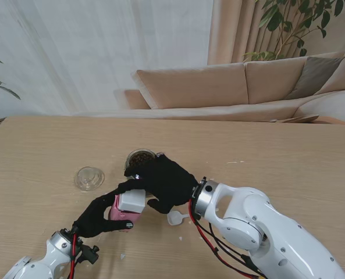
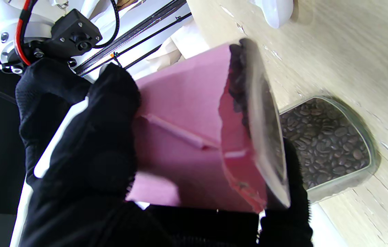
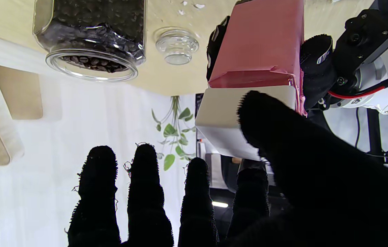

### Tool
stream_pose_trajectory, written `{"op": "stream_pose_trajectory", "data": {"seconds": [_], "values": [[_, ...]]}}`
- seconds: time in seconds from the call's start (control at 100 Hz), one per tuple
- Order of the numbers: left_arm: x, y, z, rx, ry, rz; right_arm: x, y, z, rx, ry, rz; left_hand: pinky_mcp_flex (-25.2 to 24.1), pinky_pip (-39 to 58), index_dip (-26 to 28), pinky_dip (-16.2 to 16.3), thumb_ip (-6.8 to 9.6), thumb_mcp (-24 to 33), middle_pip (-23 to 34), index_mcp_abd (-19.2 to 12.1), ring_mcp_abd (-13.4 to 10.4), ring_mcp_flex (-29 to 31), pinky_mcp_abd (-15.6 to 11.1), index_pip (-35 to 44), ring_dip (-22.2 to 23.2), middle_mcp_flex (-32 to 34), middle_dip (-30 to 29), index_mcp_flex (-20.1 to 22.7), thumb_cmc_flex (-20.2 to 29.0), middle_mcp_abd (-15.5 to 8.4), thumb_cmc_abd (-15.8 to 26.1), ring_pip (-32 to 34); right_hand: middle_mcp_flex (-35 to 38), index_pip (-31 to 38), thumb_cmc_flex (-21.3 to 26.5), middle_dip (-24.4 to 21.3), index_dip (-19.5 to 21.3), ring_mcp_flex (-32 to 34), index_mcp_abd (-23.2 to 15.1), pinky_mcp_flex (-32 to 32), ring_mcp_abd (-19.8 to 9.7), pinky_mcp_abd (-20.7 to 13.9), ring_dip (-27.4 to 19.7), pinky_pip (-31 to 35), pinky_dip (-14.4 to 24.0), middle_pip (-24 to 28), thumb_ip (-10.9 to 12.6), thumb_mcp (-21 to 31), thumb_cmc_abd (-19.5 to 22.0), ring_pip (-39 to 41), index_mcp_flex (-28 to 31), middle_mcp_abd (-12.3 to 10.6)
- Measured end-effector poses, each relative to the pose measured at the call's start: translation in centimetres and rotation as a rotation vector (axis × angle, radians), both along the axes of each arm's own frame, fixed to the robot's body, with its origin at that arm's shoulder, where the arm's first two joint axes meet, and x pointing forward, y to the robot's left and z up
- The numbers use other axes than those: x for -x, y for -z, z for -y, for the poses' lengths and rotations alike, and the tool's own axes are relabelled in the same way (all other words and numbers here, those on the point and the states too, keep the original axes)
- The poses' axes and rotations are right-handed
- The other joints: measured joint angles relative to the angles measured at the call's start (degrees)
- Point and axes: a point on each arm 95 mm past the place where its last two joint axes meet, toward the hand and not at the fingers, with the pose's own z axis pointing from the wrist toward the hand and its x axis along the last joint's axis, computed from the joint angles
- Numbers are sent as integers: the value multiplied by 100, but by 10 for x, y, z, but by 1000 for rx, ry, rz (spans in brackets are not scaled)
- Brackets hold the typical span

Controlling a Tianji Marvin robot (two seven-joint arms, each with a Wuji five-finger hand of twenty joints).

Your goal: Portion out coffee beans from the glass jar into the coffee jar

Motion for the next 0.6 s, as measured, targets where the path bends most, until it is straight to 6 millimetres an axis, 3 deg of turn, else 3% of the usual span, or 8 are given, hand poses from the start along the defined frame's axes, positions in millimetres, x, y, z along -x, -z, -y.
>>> {"op": "stream_pose_trajectory", "data": {"seconds": [0.11, 0.33, 0.46, 0.6], "values": [[0, 0, 0, -1, 1, -1, -1, 0, -2, -1, -2, 0, 0, 0, 0, 0, 0, 0, 0, 0, 0, 0, 0, 0, 0, 0, 0, 0, 0, 0, 0, 0, 175, 338, -533, 25, 124, 3, 67, 7, -39, -9, 0, 20, 0, 3, -2, -423, 245, 12, 195, -15], [1, 1, 1, -6, 5, -2, -4, -2, -5, -25, 8, -34, 0, 0, 0, 0, 0, 0, 0, 0, 0, 0, 0, 0, 0, 0, 0, 0, 1, 0, 0, 0, 535, 685, -1309, 189, 126, 62, 1083, 34, -48, -19, 0, 125, 4, 101, -11, -1128, 602, 72, 881, 13], [2, 1, 2, -8, 7, -2, -7, -1, -8, -45, 41, -61, 0, 0, 0, 0, 0, 0, 0, 0, 0, 0, 0, 0, 0, 0, 0, 0, 1, 0, 0, 0, 874, 1132, -1555, 417, 277, 146, 1609, 132, -51, -17, 30, 270, 72, 275, -21, -1506, 759, 222, 1332, 251], [1, 1, 2, -7, 5, -2, -9, 1, -13, -64, 94, -109, 0, 0, 0, 0, 0, 0, 0, 0, 0, 0, 0, 0, 0, 0, 0, 0, 1, 0, 0, 0, 933, 2186, -1853, 845, 835, 215, 2039, 217, -51, 3, 202, 468, 153, 717, -25, -1835, 889, 510, 1486, 491]]}}
